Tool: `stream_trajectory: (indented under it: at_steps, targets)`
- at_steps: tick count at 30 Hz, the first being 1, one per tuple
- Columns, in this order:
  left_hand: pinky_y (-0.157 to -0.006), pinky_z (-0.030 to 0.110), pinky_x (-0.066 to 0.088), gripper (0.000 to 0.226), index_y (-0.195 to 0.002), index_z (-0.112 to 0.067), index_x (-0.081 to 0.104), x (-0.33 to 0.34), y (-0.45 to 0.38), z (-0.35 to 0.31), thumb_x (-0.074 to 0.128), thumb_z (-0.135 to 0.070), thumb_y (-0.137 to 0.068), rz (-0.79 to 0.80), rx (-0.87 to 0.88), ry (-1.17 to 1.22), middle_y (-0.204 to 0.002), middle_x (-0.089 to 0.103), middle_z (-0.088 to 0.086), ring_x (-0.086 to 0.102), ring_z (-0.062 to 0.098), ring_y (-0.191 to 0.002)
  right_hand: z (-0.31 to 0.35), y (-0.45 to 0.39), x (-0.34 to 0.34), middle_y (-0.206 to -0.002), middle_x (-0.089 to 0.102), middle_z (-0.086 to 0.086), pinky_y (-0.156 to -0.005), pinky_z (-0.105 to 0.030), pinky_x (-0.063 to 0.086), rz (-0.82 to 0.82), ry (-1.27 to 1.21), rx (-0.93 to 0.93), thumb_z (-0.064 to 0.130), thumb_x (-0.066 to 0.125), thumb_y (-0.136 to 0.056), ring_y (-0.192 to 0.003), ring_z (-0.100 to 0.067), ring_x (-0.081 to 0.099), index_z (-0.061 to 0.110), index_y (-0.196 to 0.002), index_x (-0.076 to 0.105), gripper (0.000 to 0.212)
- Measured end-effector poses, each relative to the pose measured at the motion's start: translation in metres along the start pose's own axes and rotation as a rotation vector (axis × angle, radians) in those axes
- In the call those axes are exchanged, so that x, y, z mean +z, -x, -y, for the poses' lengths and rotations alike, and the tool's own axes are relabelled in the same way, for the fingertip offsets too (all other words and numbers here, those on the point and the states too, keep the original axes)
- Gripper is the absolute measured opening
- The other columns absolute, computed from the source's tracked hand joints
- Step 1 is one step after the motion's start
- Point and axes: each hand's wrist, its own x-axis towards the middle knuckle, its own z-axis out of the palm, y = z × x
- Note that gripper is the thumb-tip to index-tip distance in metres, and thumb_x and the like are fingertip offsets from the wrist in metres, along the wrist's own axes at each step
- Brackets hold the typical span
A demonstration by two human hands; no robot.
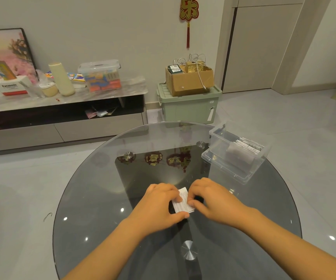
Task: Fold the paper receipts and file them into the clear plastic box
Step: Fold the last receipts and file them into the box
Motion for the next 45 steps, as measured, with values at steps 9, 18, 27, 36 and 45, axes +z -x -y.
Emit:
stream_trajectory:
  at_steps: [9, 18, 27, 36, 45]
  targets:
    - [-0.108, 0.023, 0.018, 0.051, -0.122, -0.03, 0.058, -0.01, 0.0, 0.001, 0.062, -0.057, -0.079, 0.085, 0.022, -0.029, -0.129, 0.051, -0.017, 0.042, 0.0, -0.12, -0.001, -0.003, -0.005, -0.124, 0.054, 0.01, -0.086, -0.021, 0.034, 0.141, 0.139, -0.054, 0.045, 0.058, -0.087, -0.111, -0.01, 0.044, 0.029, -0.12, 0.06, 0.037]
    - [-0.106, 0.024, 0.023, 0.041, -0.111, -0.028, 0.065, -0.008, -0.001, 0.001, 0.059, -0.057, -0.082, 0.053, 0.006, 0.03, -0.121, 0.058, -0.017, 0.046, 0.0, -0.114, -0.002, 0.001, -0.004, -0.098, 0.062, 0.009, -0.079, -0.024, 0.043, 0.02, 0.015, -0.034, 0.035, 0.049, -0.094, -0.092, -0.007, 0.049, 0.024, -0.104, 0.064, 0.021]
    - [-0.082, 0.009, 0.035, 0.023, -0.101, -0.022, 0.073, 0.002, -0.006, 0.0, 0.054, -0.034, -0.093, -0.034, -0.168, 0.253, -0.113, 0.059, -0.014, 0.05, 0.001, -0.099, 0.0, -0.007, 0.016, -0.086, 0.059, 0.011, -0.073, -0.026, 0.046, -0.141, -0.172, 0.115, 0.032, 0.054, -0.092, -0.083, -0.006, 0.051, 0.03, -0.108, 0.058, 0.016]
    - [-0.074, 0.009, 0.039, 0.029, -0.109, -0.022, 0.059, 0.004, -0.011, -0.001, 0.069, -0.014, -0.083, -0.098, -0.43, 0.381, -0.108, 0.054, -0.007, 0.052, 0.003, -0.09, 0.006, -0.016, 0.035, -0.081, 0.052, 0.017, -0.074, -0.024, 0.045, -0.259, -0.252, 0.236, 0.028, 0.064, -0.086, -0.082, -0.004, 0.044, 0.031, -0.112, 0.057, 0.027]
    - [-0.064, 0.012, 0.046, 0.036, -0.103, -0.021, 0.066, -0.007, -0.01, 0.0, 0.079, -0.007, -0.072, -0.036, -0.566, 0.613, -0.08, 0.061, -0.007, 0.054, 0.002, -0.064, 0.012, -0.015, 0.035, -0.083, 0.05, 0.022, -0.073, -0.019, 0.041, -0.209, -0.217, 0.188, 0.031, 0.064, -0.085, -0.087, -0.004, 0.044, 0.029, -0.098, 0.062, 0.013]
